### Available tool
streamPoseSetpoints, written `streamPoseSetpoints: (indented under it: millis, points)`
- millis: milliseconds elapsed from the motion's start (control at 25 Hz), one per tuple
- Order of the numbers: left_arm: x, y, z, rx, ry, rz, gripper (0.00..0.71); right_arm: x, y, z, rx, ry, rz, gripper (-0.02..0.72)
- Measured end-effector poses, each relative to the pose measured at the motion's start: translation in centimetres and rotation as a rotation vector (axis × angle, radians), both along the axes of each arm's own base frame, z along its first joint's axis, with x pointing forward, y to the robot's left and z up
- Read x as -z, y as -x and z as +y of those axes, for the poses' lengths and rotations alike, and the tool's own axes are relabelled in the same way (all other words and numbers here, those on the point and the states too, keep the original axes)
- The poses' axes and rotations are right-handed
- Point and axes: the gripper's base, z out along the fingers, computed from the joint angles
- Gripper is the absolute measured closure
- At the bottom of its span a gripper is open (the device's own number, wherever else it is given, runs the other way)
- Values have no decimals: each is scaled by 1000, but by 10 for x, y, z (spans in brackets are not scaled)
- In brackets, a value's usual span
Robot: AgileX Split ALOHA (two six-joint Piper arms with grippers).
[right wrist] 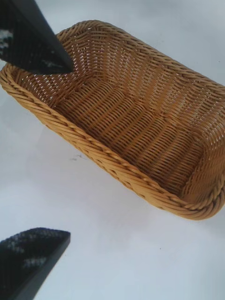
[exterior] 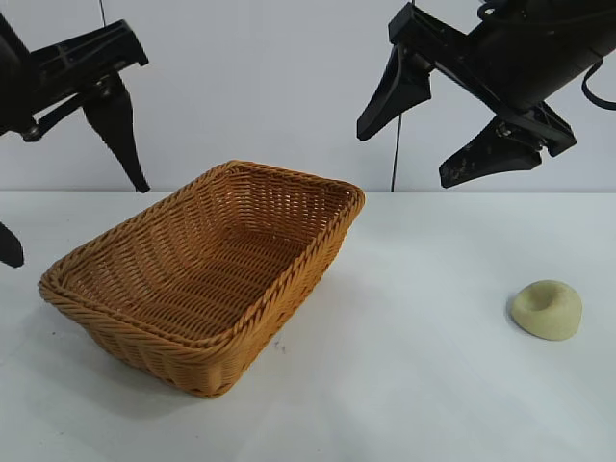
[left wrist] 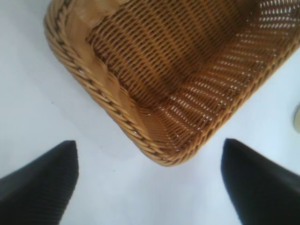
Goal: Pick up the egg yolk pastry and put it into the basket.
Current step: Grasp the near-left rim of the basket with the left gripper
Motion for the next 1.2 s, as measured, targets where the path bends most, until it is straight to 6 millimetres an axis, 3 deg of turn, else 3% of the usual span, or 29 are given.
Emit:
streamPoseSetpoints:
  millis: [280,560,960,1200]
  points:
    - [26,-13,-3,-120,10,81,109,0,0,0,0,0,0,66]
    - [50,-33,19,-247,50,172,109,0,0,0,0,0,0,66]
    - [72,-43,13,-267,66,208,109,0,0,0,0,0,0,66]
    - [106,-51,10,-279,27,270,109,0,0,0,0,0,0,66]
